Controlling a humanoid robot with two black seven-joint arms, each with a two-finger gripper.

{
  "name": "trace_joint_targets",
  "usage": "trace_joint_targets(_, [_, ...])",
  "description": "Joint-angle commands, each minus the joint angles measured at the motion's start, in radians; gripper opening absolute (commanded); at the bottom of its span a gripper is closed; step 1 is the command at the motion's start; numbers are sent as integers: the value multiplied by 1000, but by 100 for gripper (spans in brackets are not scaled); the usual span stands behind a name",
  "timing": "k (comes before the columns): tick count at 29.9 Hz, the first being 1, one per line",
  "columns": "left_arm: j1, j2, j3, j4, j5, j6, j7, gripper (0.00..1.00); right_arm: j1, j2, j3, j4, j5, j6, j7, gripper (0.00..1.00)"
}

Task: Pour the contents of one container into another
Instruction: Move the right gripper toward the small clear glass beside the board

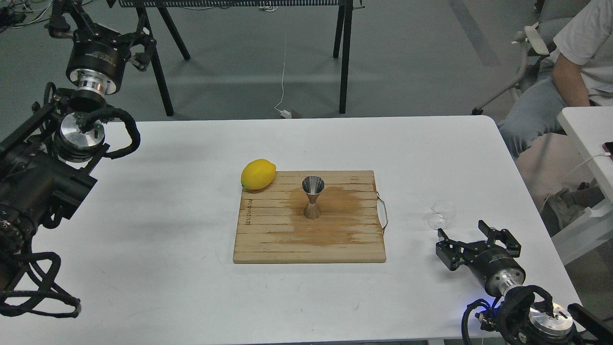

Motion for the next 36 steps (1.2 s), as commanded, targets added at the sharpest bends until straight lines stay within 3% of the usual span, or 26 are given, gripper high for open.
trace_joint_targets(1, [5,-2,0,-1,0,0,-9,100,15,2,2,2,0,-52,-6,98])
trace_joint_targets(29, [11,-20,0,-1,0,-15,-38,100,155,79,-7,-114,-9,-82,-17,98])
trace_joint_targets(36, [10,-20,0,-1,0,-15,-38,100,169,98,-13,-141,-10,-78,-18,93])
